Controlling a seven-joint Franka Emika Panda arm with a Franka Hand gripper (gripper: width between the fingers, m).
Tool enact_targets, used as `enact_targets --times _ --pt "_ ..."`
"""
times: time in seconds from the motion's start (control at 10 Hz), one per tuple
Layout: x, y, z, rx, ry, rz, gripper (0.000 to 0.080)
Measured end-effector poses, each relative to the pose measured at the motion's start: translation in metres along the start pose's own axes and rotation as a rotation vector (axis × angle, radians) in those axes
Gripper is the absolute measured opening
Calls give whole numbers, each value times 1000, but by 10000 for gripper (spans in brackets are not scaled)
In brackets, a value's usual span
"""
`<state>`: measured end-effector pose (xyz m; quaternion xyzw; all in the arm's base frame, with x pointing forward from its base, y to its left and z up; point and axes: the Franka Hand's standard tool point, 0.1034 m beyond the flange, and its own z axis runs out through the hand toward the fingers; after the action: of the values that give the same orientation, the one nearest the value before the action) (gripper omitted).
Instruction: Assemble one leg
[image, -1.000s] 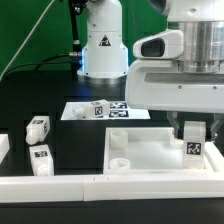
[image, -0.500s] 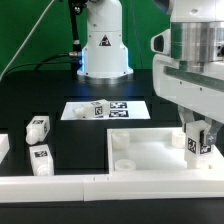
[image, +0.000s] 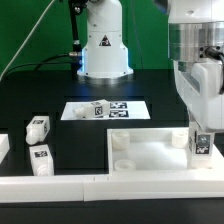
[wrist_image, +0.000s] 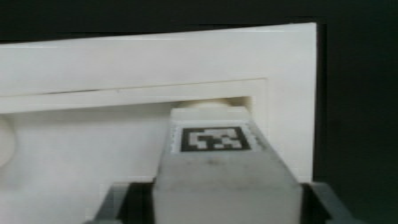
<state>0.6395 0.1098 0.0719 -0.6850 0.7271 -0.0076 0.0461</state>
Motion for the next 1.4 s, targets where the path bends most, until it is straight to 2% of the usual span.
enact_targets --times 0.1,0.2,0.3,0.4,0.8,1.0,1.1,1.4 --pt "-1 0 0 0 0 -15 450" --pt "-5 1 0 -2 1 -206 450" --pt "-11 3 2 -8 -5 -390 603" --pt "-11 4 2 -8 -7 -475 640" --pt "-9 3 2 -9 0 -774 648" --pt "-10 0 0 -24 31 -1163 648" --pt "-9 -8 -7 -17 29 -1311 648" --pt "-8 -8 -6 -14 29 -1350 647"
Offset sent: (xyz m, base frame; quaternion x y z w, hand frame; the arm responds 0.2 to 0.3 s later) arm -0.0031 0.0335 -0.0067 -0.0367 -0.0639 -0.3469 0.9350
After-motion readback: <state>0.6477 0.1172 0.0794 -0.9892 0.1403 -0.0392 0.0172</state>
